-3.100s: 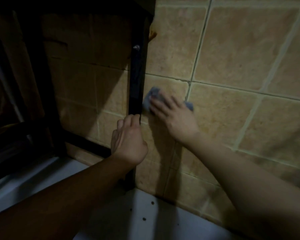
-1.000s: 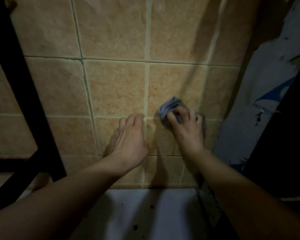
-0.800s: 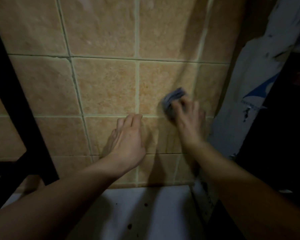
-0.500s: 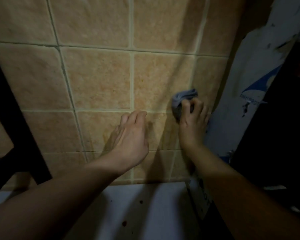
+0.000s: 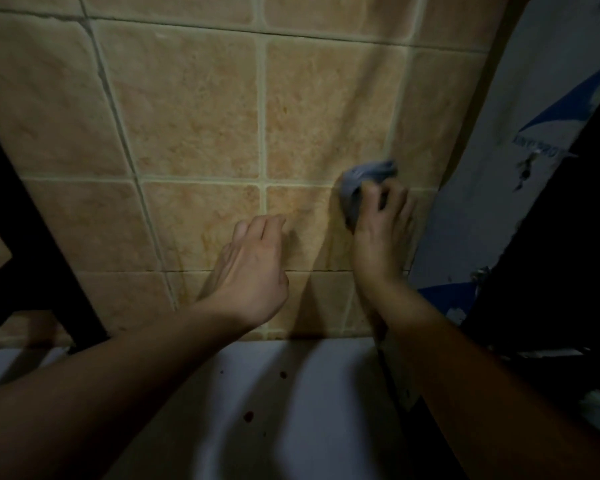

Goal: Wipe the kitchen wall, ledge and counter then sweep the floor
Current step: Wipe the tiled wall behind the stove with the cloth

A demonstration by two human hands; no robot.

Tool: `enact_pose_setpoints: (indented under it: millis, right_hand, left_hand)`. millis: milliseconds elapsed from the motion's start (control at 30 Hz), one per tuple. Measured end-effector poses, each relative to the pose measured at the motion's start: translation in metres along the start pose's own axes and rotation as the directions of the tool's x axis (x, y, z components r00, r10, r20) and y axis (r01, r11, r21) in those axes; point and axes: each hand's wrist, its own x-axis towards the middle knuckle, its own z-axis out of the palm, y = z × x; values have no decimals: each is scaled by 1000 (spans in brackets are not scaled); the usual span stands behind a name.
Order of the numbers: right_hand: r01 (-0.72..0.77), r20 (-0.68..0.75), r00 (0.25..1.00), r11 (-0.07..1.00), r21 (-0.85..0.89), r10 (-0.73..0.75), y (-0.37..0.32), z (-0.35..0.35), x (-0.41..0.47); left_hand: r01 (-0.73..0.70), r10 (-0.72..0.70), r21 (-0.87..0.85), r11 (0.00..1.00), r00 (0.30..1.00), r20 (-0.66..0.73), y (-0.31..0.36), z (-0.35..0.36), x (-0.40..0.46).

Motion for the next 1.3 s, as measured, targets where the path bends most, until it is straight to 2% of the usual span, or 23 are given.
enact_pose_setpoints:
  millis: [100, 167, 267, 367, 433, 567, 700, 800, 867, 933, 1033, 1100, 1167, 1300]
  right_hand:
    - [282, 218, 931, 957, 72, -291, 3, 15, -53]
    - [354, 299, 883, 931, 85, -363, 3, 19, -71]
    - [358, 305, 876, 927, 107, -374, -4, 13, -59]
    - [234, 226, 936, 956, 175, -270, -19, 7, -20]
    - [195, 228, 945, 965, 177, -233, -31, 10, -15]
    - [419, 271, 853, 894, 157, -447, -42, 24, -55]
    - [439, 381, 796, 882, 173, -471, -49, 17, -45]
    - [308, 260, 899, 931, 197, -352, -75, 7, -13]
    - [312, 194, 921, 939, 148, -337, -95, 9, -6]
    - [468, 167, 860, 876, 121, -482, -103, 22, -20]
    - [717, 229, 637, 675, 175, -736, -95, 46, -58]
    - [773, 246, 554, 601, 204, -795, -94, 51, -71]
    - [763, 231, 576, 617, 191, -784, -101, 46, -63]
    - [532, 137, 818, 825, 188, -559, -138, 31, -19]
  left_hand:
    - [39, -39, 9, 999, 999, 19, -8, 6, -5]
    - [58, -58, 18, 998, 998, 29, -12, 8, -10]
    - [79, -79, 17, 997, 997, 24, -18, 8, -16]
    - [94, -94, 13, 995, 996, 6, -24, 4, -17]
    - [116, -116, 10, 993, 993, 2, -31, 2, -18]
    - [156, -156, 20, 988, 988, 6, -44, 1, -25]
    - [179, -179, 17, 984, 984, 1, -54, -4, -31]
    - [219, -219, -1, 976, 975, -23, -60, -11, -32]
    - [261, -260, 1, 965, 965, -25, -66, -15, -32]
    - [294, -294, 12, 956, 956, -19, -73, -18, -35]
    - [334, -334, 41, 942, 943, 4, -83, -21, -42]
    - [365, -367, 51, 929, 930, 17, -89, -23, -48]
    - [384, -385, 54, 922, 923, 8, -94, -26, -51]
    - [420, -419, 42, 907, 908, -22, -105, -31, -55]
